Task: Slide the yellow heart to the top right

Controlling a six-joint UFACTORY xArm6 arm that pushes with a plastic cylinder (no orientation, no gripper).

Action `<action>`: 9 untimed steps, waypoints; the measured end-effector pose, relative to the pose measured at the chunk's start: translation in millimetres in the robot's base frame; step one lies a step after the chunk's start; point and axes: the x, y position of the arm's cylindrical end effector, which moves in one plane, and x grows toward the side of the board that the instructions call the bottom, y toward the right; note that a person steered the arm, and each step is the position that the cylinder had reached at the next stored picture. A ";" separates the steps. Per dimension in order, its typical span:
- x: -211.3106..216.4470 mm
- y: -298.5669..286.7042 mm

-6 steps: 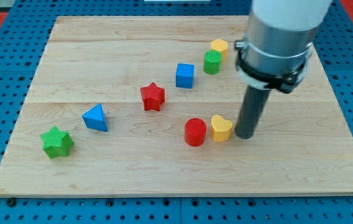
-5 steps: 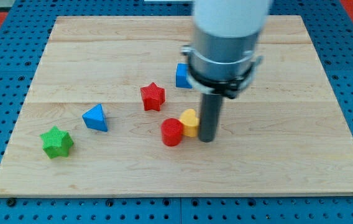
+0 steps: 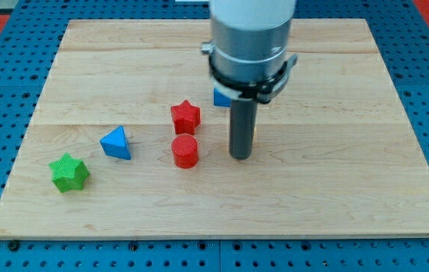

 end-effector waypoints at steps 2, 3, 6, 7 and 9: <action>-8.4 -11.3; -28.0 8.3; -23.9 49.1; -53.2 26.7; -84.9 50.7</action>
